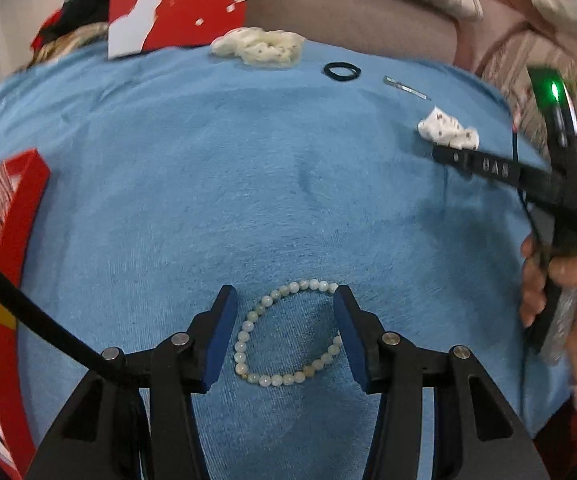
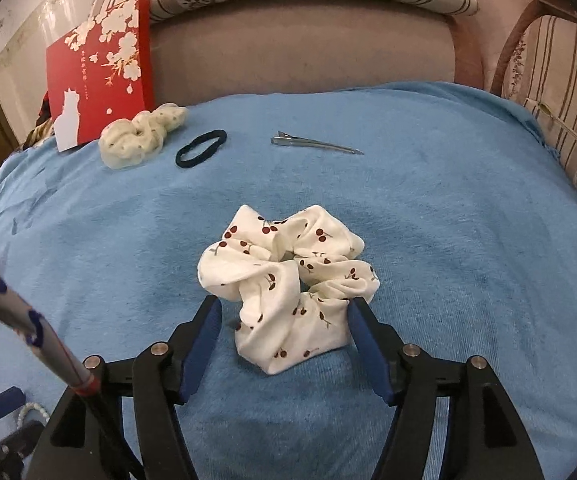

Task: Organize jewelry
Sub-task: 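Grasp the pale bead bracelet with the left tool while the right tool grasps the white cherry-print scrunchie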

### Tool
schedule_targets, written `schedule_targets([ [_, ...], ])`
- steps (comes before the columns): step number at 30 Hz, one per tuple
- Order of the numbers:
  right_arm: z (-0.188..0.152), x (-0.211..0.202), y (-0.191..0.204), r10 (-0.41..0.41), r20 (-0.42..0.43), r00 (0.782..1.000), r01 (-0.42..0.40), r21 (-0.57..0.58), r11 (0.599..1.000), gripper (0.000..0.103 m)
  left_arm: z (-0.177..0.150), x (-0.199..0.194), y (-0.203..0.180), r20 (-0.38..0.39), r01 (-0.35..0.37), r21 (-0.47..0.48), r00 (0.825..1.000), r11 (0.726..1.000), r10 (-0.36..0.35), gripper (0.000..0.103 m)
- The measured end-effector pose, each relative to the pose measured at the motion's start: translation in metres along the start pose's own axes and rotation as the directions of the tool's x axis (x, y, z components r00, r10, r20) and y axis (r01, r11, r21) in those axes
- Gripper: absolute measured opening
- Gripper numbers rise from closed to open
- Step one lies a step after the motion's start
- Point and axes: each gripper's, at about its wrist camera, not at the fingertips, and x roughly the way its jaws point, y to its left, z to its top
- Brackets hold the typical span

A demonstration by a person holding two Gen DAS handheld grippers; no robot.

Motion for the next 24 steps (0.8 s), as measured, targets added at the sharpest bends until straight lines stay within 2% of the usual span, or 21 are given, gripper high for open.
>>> schedule_targets([
  [2,0.000,0.001,-0.001,-0.004,-0.001,1.000,0.004,0.006,1.000,0.067,-0.001,0.001,-0.004,0.004,-0.024,0.027,1.000,0.999,0.024,0.049],
  [4,0.000,0.003,-0.002,-0.017,-0.004,1.000,0.017,0.009,1.000,0.053,-0.003,0.001,-0.009,0.010,-0.051,0.058,0.999,0.997,0.050,0.049],
  [6,0.001,0.003,-0.002,-0.018,-0.004,1.000,0.018,0.014,1.000,0.034,-0.004,0.000,-0.011,0.016,-0.058,0.076,0.998,0.995,0.057,0.044],
  [8,0.001,0.001,-0.004,-0.016,0.002,1.000,0.016,0.025,1.000,0.022,-0.005,-0.001,-0.014,0.015,-0.042,0.093,0.999,0.995,0.041,0.014],
  [9,0.001,-0.001,-0.004,-0.012,0.008,1.000,0.012,0.031,0.999,0.021,-0.006,-0.002,-0.016,0.017,-0.043,0.107,0.999,0.993,0.041,0.006],
  [10,0.000,-0.003,-0.004,-0.009,0.014,1.000,0.009,0.035,0.999,0.020,-0.006,-0.003,-0.017,0.017,-0.043,0.116,0.999,0.992,0.041,0.006],
  [14,0.001,-0.013,0.000,-0.004,0.044,0.999,0.003,0.032,0.999,0.016,-0.007,-0.005,-0.018,0.028,-0.040,0.118,0.999,0.992,0.037,0.005],
  [24,0.000,-0.036,0.022,0.031,0.103,0.994,-0.030,-0.015,0.999,0.014,-0.007,-0.016,-0.006,0.077,-0.058,0.078,0.996,0.995,0.052,0.005],
])
